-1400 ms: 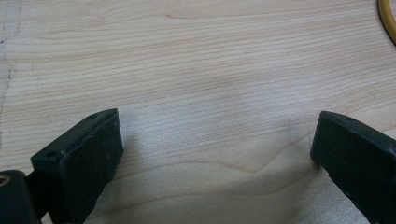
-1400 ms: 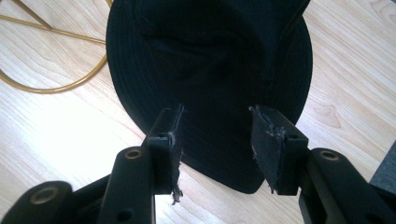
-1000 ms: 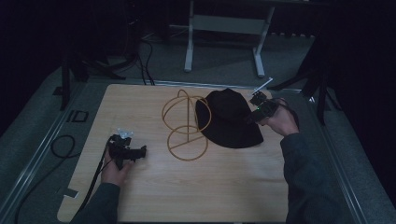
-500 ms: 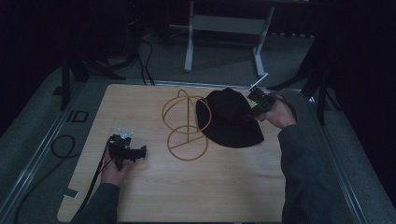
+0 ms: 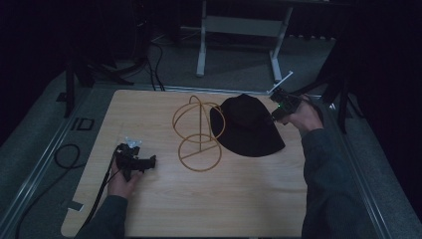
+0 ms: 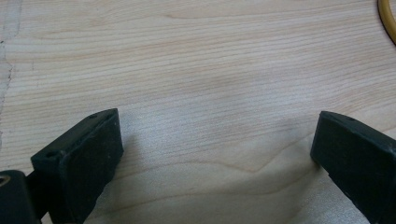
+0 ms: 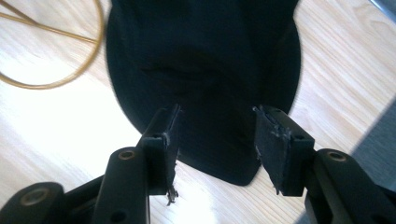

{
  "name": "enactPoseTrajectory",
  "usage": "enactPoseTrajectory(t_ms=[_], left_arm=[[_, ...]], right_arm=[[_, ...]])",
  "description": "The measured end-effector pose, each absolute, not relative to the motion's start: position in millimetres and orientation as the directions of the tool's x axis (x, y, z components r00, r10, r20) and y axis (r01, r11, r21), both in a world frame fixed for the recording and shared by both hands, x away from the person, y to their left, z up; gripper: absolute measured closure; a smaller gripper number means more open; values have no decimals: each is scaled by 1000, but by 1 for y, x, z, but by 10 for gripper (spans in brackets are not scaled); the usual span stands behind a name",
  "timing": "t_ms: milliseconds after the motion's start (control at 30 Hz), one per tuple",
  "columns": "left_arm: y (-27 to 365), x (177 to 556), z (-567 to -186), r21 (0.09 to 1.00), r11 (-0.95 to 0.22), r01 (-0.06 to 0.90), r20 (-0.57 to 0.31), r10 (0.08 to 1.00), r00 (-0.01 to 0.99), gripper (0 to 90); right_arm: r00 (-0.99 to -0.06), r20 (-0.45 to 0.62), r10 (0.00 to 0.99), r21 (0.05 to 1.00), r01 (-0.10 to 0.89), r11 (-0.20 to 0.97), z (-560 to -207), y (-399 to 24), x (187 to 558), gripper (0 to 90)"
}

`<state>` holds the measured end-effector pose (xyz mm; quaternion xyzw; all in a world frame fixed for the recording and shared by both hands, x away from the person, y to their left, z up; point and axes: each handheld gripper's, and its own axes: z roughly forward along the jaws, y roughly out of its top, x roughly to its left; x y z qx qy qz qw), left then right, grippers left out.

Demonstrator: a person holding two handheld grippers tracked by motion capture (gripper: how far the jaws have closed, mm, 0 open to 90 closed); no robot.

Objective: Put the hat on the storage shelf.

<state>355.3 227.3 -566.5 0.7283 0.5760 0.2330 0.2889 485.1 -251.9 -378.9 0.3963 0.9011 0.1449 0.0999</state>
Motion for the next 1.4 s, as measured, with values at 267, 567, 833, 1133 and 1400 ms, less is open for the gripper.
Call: enactPoseTrajectory(t_ms=[267,567,833,1133,1400], left_arm=[[227,355,-566,688,-171,705,8,973,229,25],[227,355,-566,688,-172,705,8,973,229,25],[227,355,-567,689,-170,705,7,974,228,25],[227,355,-567,689,-170,705,5,973,229,25],[227,355,-567,689,-169,705,5,974,228,25]], right_arm=[[-676,-84,732,307,682,664,-394,-246,503,433],[-692,-30,721,268,690,673,-423,-237,524,452],[-713,-7,701,250,678,691,-431,-230,524,776],[-733,-19,680,242,657,714,-427,-231,517,843],[-746,-35,666,245,639,729,-417,-231,509,846]])
